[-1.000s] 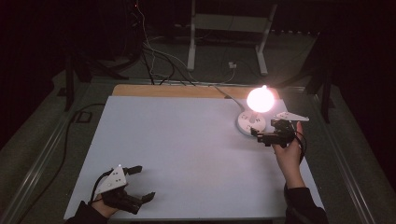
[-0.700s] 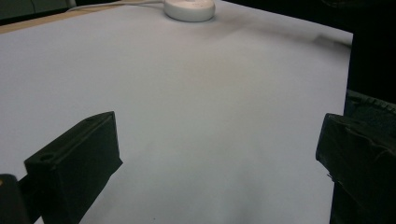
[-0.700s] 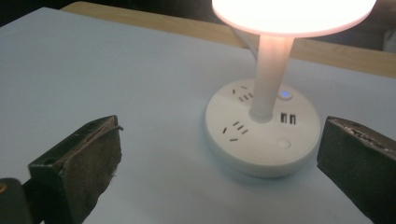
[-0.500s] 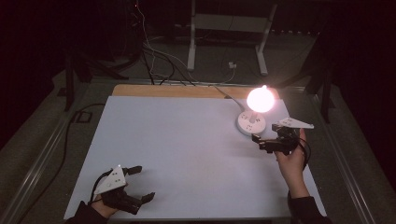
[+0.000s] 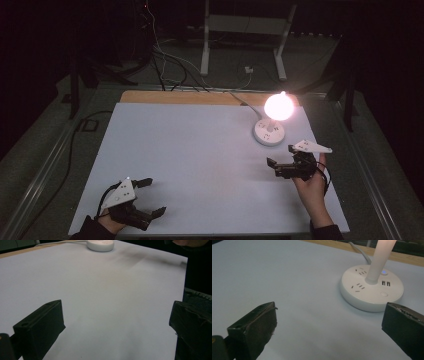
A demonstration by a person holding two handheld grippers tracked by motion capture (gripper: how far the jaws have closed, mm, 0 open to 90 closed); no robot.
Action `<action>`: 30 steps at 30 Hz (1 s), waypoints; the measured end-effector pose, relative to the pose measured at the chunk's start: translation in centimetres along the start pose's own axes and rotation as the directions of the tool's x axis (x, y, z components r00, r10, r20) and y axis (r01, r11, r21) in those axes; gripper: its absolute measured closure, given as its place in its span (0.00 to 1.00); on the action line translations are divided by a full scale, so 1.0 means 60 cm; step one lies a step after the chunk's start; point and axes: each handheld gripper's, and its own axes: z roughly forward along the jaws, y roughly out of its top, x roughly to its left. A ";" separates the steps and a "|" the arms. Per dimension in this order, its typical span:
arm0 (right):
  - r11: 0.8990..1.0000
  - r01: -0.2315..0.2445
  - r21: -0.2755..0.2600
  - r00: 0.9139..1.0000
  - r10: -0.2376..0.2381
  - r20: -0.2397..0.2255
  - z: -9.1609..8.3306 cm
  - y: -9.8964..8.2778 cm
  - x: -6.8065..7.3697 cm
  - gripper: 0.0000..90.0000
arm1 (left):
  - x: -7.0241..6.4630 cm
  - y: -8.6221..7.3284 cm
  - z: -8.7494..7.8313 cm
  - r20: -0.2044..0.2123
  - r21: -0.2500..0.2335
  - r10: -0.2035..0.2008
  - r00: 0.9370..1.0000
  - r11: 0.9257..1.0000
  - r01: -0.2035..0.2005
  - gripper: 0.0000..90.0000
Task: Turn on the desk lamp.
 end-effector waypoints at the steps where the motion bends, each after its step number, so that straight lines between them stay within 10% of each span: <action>1: 1.000 0.002 -0.001 1.000 -0.002 -0.007 -0.003 -0.008 0.005 0.00 | 0.000 0.000 0.000 0.000 0.000 -0.002 1.000 1.000 0.002 0.00; 30: 0.998 0.024 0.058 0.999 -0.021 -0.041 -0.054 -0.115 0.048 0.00 | 0.000 0.000 0.000 -0.004 0.001 -0.003 1.000 1.000 0.003 0.00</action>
